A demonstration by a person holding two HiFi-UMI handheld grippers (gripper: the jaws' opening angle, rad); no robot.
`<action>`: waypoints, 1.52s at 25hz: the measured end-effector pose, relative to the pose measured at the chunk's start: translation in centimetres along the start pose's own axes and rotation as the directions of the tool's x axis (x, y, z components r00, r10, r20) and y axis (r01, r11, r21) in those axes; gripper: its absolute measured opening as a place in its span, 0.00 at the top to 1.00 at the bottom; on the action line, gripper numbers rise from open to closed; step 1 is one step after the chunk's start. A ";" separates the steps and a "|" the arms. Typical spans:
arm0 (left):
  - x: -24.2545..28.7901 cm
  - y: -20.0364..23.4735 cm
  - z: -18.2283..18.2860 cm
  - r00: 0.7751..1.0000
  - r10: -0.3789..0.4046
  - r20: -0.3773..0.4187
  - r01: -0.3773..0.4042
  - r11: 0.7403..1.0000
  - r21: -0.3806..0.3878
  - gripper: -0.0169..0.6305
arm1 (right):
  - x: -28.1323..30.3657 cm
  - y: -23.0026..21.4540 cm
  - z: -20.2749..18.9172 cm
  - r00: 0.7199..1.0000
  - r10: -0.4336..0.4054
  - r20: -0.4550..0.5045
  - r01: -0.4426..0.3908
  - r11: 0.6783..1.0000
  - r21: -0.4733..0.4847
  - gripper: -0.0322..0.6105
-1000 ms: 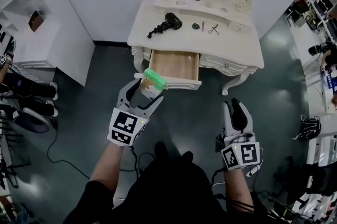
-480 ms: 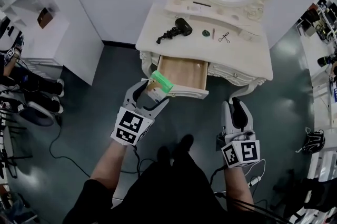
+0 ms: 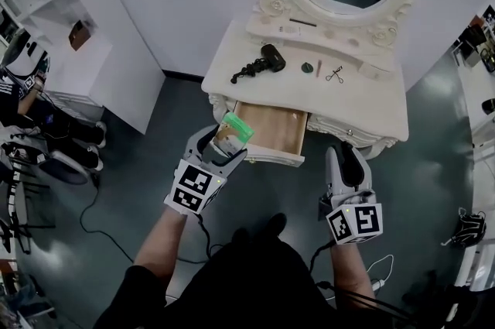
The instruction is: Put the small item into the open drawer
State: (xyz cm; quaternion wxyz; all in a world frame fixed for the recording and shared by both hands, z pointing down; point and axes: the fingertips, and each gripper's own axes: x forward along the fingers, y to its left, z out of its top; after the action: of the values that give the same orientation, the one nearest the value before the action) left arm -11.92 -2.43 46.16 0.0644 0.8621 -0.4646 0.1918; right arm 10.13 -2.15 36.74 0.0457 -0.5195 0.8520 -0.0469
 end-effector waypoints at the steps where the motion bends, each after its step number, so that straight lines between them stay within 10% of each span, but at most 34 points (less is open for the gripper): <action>1: 0.5 0.0 0.2 1.000 0.010 -0.011 -0.010 1.000 0.009 0.45 | 0.3 -0.7 0.0 1.000 0.005 0.004 -0.005 1.000 0.006 0.76; 18: 5.6 0.4 0.3 0.991 0.052 -0.121 -0.033 0.986 0.161 0.44 | 3.8 -5.8 0.3 0.999 0.038 0.013 -0.039 0.998 0.051 0.76; 38: 16.5 7.4 -3.6 0.931 -0.274 -0.241 0.339 0.896 0.288 0.45 | 14.5 -6.9 -1.9 0.972 -0.233 -0.031 0.234 0.972 0.024 0.76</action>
State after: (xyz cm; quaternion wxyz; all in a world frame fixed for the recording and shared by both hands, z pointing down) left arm -10.86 -18.37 55.44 -0.0039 0.9004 -0.2759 0.3363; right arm 9.36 -18.10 39.03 0.0350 -0.6147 0.7848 -0.0708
